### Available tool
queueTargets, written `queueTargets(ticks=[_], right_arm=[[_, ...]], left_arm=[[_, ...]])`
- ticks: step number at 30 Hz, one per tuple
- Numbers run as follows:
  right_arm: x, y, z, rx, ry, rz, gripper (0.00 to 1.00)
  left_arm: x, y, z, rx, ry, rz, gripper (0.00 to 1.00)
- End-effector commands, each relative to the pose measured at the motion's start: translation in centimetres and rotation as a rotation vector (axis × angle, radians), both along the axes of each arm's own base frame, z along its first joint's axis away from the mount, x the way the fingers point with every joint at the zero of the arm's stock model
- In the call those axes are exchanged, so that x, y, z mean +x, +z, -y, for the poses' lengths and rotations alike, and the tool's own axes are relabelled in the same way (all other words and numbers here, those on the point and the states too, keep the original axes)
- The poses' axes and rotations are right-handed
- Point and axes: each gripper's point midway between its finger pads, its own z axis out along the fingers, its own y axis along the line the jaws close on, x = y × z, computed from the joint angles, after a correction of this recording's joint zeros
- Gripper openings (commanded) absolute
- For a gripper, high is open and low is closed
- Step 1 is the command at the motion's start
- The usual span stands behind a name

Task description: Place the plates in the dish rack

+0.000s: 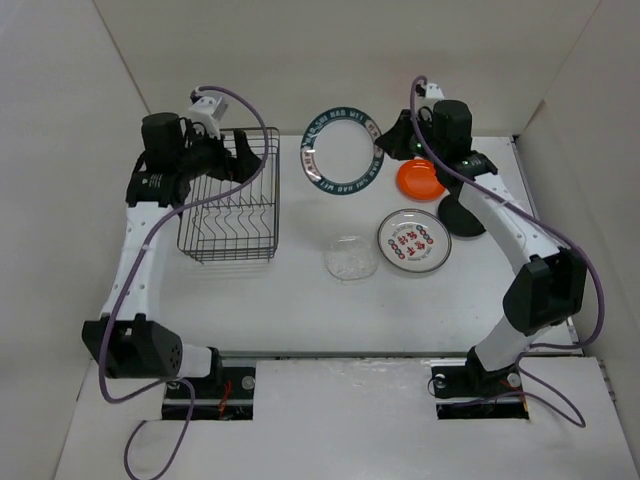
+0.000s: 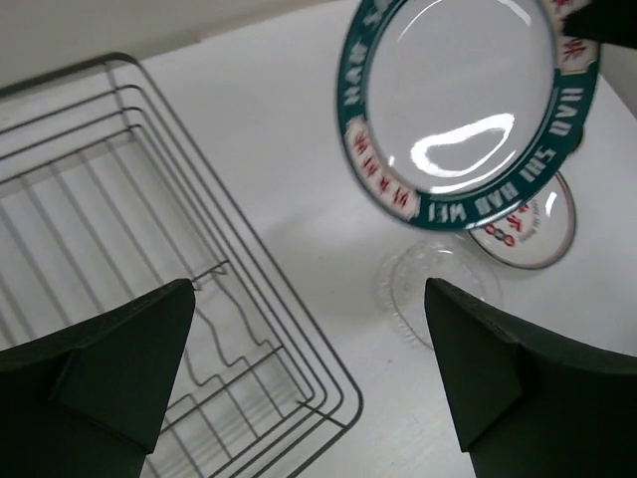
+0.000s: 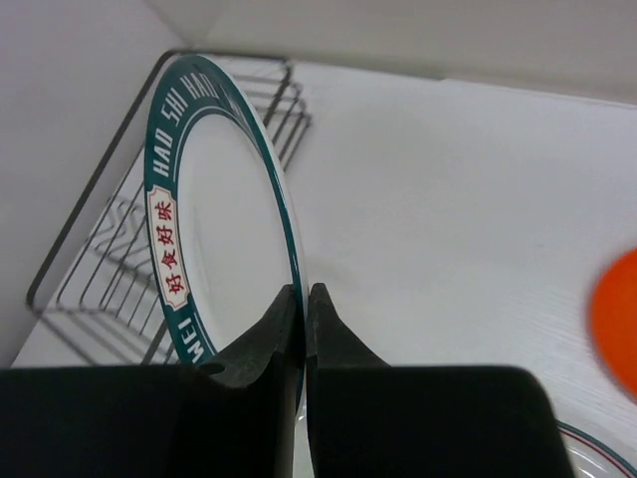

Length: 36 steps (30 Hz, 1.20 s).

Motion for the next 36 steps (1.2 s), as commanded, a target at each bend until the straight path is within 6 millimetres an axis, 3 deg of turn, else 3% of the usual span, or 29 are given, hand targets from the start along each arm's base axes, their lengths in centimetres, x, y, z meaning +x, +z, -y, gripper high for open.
queueTargets(ticks=[1,5,9,13,14,15,19,22,25,27,28,29,34,35,36], right_arm=[[-3.0,3.5,-4.8,0.051,0.228,0.151,0.00],[-4.6,4.0,-6.7,0.091,0.355,0.199,0.00],[-5.3,3.9,-7.8,0.131,0.410,0.192,0.00],[-6.2,5.1,-9.2,0.176,0.470,0.218,0.00],[-6.1,5.0,-9.4,0.177,0.480,0.215,0.00],[-6.2,5.1,-9.4,0.183,0.479,0.209,0.00],[-7.2,6.2,-10.1,0.221,0.557,0.232,0.00],[-7.4,6.0,-10.2,0.227,0.568,0.224,0.00],[-8.0,6.2,-10.6,0.230,0.579,0.232,0.00],[-8.6,6.3,-10.8,0.231,0.588,0.235,0.00],[-8.3,6.3,-10.7,0.231,0.572,0.236,0.15],[-8.2,6.5,-10.4,0.231,0.552,0.239,0.98],[-5.8,5.6,-7.5,0.197,0.283,0.198,0.99],[-4.7,4.6,-6.8,0.172,0.188,0.180,0.99],[-4.4,4.5,-6.0,0.162,0.137,0.171,0.99]], left_arm=[[-1.1,2.0,4.4,-0.092,-0.228,0.024,1.00],[-0.3,0.1,5.6,-0.103,-0.268,-0.022,1.00],[-0.1,-1.1,6.1,-0.102,-0.291,-0.050,0.94],[-0.3,-2.2,6.4,-0.108,-0.315,-0.075,0.85],[-0.3,-2.2,6.4,-0.108,-0.315,-0.075,0.72],[-0.5,-2.7,6.4,-0.109,-0.314,-0.093,0.67],[-0.4,-2.7,6.3,-0.102,-0.317,-0.086,0.55],[-0.4,-2.7,6.3,-0.102,-0.317,-0.086,0.24],[-0.7,-2.3,6.3,-0.101,-0.318,-0.074,0.00],[-0.9,-1.5,6.0,-0.089,-0.297,-0.049,0.00],[-1.3,-0.5,5.8,-0.082,-0.286,-0.018,0.00],[-1.5,-0.2,5.5,-0.078,-0.260,-0.005,0.00],[-1.5,2.8,-0.3,0.012,0.098,0.111,0.00],[-1.6,3.9,-3.3,0.048,0.273,0.151,0.00],[-1.9,3.7,-4.8,0.070,0.349,0.145,0.00]])
